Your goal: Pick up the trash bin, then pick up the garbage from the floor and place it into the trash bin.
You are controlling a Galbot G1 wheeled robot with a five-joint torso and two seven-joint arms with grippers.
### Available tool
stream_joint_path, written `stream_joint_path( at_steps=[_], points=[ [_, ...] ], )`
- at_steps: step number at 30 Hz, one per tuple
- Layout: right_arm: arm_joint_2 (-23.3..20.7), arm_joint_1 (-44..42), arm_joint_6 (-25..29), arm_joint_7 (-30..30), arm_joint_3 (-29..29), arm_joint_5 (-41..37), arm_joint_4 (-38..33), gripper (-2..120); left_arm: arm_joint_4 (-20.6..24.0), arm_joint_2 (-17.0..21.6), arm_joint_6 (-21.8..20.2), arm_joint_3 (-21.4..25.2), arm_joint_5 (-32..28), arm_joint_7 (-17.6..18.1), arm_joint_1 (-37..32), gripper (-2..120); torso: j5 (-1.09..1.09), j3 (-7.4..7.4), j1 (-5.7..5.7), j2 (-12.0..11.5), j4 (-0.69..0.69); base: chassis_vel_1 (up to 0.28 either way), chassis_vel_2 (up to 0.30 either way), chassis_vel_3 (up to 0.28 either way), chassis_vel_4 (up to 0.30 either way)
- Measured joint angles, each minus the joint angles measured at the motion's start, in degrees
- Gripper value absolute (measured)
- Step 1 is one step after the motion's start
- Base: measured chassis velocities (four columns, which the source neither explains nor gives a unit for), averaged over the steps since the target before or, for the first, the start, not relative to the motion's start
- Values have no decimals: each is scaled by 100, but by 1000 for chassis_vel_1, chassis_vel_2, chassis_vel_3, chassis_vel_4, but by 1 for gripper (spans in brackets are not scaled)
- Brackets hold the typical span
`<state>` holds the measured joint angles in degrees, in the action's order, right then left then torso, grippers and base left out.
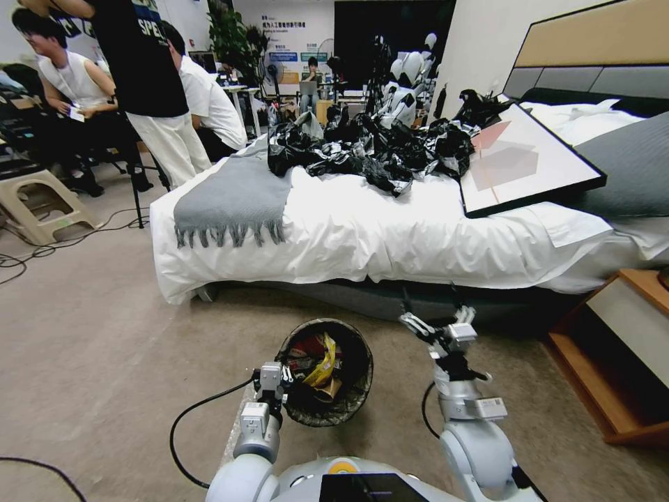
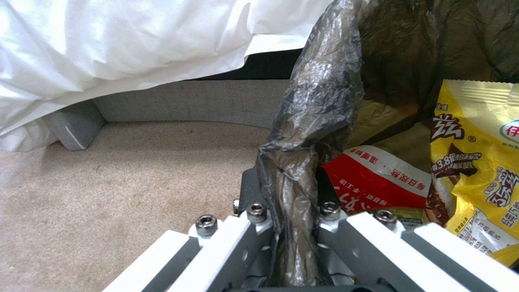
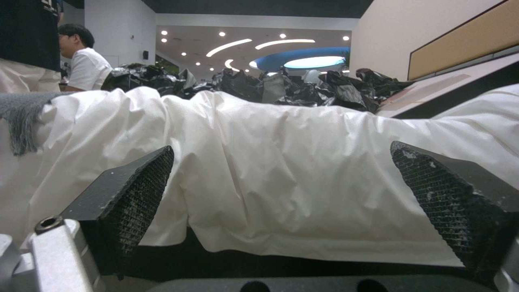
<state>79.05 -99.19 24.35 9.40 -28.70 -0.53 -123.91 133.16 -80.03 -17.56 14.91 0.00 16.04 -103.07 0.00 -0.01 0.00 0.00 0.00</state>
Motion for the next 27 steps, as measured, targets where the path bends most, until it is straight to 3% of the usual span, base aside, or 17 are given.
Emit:
stream_joint_path(
  at_steps=[12, 27],
  points=[
    [95, 61, 260, 30, 66, 168, 300, 100, 55, -6, -22, -2, 9, -13, -35, 0, 0, 0, 0, 0, 0, 0, 0, 0, 0],
    [99, 85, 415, 31, 66, 261, 418, 100, 103, -9, -45, 58, 0, -16, -5, 0, 0, 0, 0, 0, 0, 68, 76, 77, 80]
  ],
)
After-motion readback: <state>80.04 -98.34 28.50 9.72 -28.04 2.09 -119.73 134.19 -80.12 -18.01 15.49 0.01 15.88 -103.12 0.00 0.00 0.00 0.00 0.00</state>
